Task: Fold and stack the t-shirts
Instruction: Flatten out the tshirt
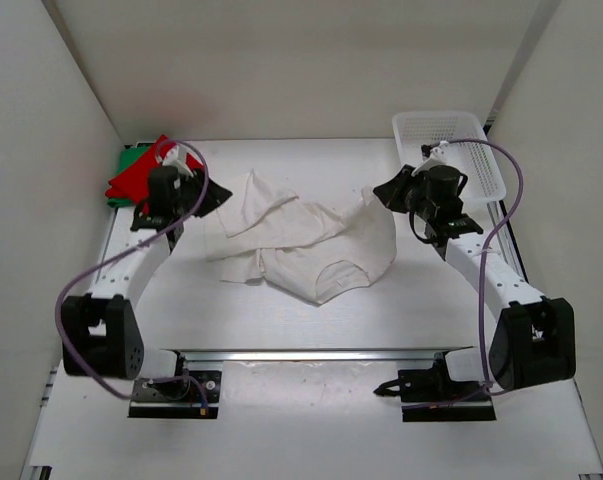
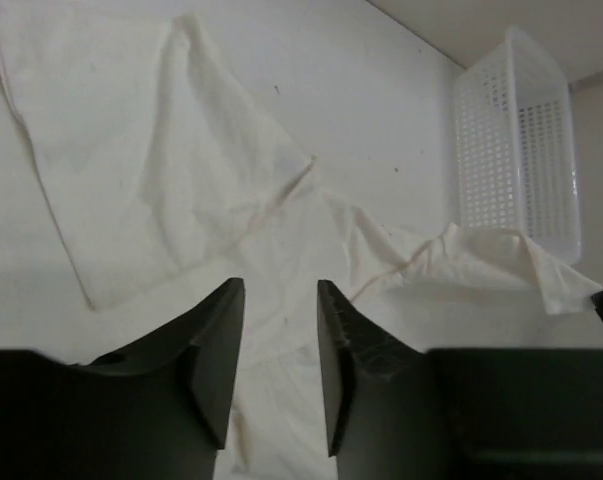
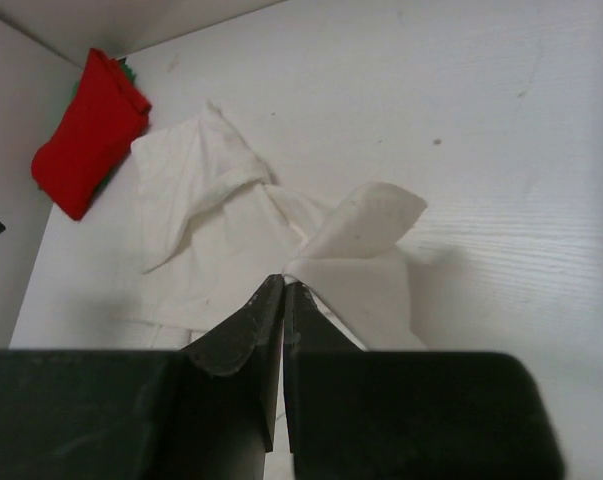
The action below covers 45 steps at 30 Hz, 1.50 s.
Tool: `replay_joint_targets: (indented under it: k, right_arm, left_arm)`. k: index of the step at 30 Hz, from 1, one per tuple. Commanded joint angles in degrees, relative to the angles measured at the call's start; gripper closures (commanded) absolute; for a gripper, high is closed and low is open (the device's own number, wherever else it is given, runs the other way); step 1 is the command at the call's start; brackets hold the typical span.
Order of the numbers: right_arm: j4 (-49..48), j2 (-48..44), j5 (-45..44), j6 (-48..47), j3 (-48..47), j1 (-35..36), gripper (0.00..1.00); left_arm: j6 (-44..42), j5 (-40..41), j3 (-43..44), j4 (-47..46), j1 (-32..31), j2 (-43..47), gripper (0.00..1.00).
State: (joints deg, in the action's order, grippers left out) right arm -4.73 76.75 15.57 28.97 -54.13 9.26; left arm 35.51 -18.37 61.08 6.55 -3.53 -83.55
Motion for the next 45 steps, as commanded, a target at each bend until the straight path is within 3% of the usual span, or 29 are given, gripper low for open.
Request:
replay_joint_targets:
  k: [1, 4, 7, 17, 22, 31, 37, 45]
  right_arm:
    - [-5.2, -3.71, -0.55, 1.26, 1.48, 2.43, 1.0]
    - [-5.99, -6.52, 0.06, 1.61, 5.86, 2.96, 1.0]
    - [-6.34, -7.84, 0.95, 1.53, 7.28, 2.78, 1.0]
    - [-7.48, -9.69, 2.18, 1.44, 10.0, 3.84, 1.0]
    - [-8.01, -9.07, 2.26, 1.35, 10.01, 4.72, 1.0]
    - [-8.45, -9.69, 2.97, 1.79, 9.83, 4.19, 1.0]
    - [-8.98, -9.26, 3.58, 2.06, 10.1, 4.02, 1.0]
    - [-7.84, -10.57, 2.8, 1.7, 10.27, 4.45, 1.0]
  left_arm:
    - [3.25, 6.4, -14.12, -5.49, -3.15, 7.23, 0.59]
    - [9.21, 10.36, -30.0, -11.19, -1.58, 13.39, 0.55]
    - [14.31, 10.72, -36.72, -15.94, 2.12, 15.43, 0.48]
    - [22.49, 16.78, -43.59, -19.55, 7.57, 14.82, 0.45]
    - [25.14, 16.7, -41.49, -22.1, 6.44, 7.8, 0.58]
    - [28.65, 18.02, -40.43, -24.91, 2.49, 1.38, 0.53]
    - [30.41, 18.2, -37.71, -26.59, 2.74, -2.14, 0.68]
    - [28.31, 18.28, -31.3, -24.66, 4.92, -4.25, 1.0]
